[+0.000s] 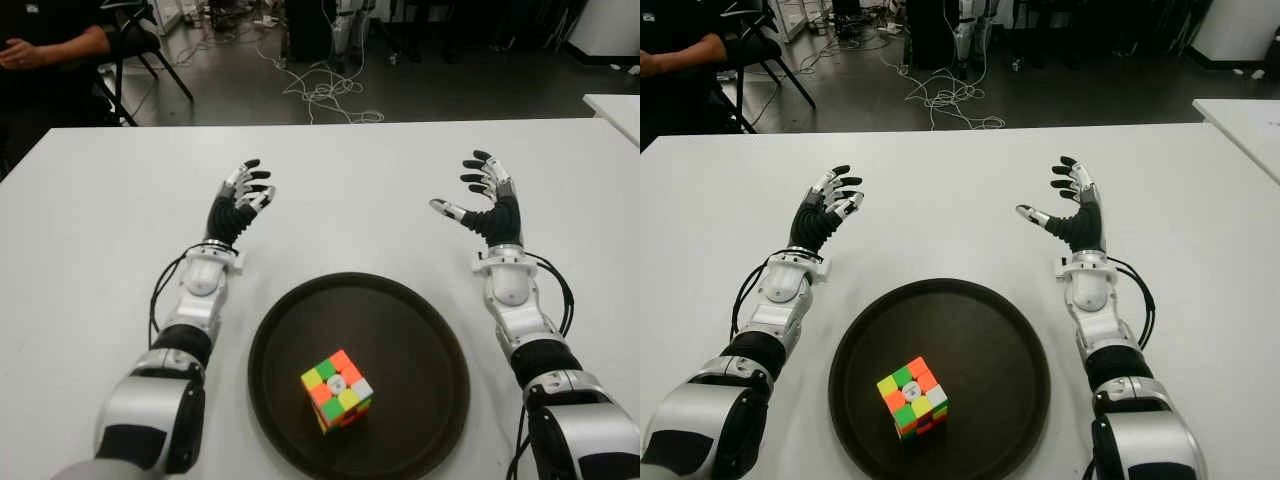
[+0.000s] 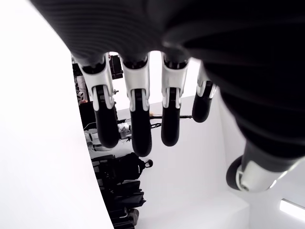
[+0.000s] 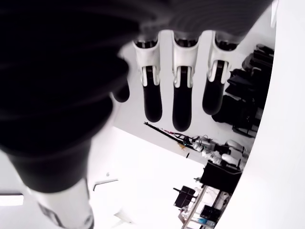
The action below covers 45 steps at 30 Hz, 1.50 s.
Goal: Pick up the Rubik's Cube and put it in the plate
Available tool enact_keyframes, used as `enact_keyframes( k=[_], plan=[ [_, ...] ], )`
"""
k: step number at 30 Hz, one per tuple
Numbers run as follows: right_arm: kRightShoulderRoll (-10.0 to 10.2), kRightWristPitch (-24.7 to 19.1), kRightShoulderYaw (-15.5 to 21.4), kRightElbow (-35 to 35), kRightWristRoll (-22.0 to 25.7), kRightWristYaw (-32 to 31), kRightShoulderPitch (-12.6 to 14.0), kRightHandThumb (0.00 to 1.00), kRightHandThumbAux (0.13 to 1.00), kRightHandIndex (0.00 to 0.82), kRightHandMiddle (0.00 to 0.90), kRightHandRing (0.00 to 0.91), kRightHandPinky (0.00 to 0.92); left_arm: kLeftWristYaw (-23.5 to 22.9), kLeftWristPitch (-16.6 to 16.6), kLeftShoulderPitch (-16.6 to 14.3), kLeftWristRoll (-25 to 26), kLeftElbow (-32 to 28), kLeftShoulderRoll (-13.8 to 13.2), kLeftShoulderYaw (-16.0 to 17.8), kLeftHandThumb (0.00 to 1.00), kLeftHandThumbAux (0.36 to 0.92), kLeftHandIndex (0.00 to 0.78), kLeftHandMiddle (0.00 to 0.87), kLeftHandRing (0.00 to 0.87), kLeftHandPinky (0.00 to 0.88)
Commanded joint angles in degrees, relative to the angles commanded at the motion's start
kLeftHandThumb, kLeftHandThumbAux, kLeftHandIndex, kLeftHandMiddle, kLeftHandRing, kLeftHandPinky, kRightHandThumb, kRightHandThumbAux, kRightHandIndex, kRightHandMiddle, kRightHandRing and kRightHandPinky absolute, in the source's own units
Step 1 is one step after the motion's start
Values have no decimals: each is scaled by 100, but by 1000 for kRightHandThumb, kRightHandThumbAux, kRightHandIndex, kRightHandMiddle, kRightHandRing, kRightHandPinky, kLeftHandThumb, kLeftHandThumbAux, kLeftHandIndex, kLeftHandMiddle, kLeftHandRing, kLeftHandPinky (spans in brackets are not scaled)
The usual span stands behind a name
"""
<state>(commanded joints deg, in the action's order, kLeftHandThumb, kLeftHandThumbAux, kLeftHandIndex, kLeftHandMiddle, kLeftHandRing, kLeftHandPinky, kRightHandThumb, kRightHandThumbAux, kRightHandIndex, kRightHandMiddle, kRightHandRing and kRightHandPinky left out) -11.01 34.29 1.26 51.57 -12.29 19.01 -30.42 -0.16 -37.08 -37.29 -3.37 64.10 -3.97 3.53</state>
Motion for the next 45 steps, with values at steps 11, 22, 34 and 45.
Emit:
enact_keyframes(
  k=[11, 22, 34, 45],
  plan=[
    [41, 20, 140, 10, 236, -172, 10, 20, 824, 185, 275, 271, 268, -8, -2, 4, -8, 22, -9, -2, 116, 594, 165, 254, 287, 318],
    [7, 42, 159, -95, 266, -304, 74, 13, 814, 176, 270, 254, 223, -35, 19, -13, -45, 34, -41, -40, 91, 584, 154, 249, 284, 315],
    [67, 15, 186, -273, 354, -441, 240, 65, 841, 195, 287, 262, 240, -49, 9, -10, -58, 52, -48, -57, 81, 585, 168, 251, 281, 310],
    [75, 81, 143, -255, 280, -373, 248, 51, 845, 192, 284, 272, 258, 2, -39, -4, -88, 80, -68, -73, 92, 596, 162, 247, 279, 324]
  ],
)
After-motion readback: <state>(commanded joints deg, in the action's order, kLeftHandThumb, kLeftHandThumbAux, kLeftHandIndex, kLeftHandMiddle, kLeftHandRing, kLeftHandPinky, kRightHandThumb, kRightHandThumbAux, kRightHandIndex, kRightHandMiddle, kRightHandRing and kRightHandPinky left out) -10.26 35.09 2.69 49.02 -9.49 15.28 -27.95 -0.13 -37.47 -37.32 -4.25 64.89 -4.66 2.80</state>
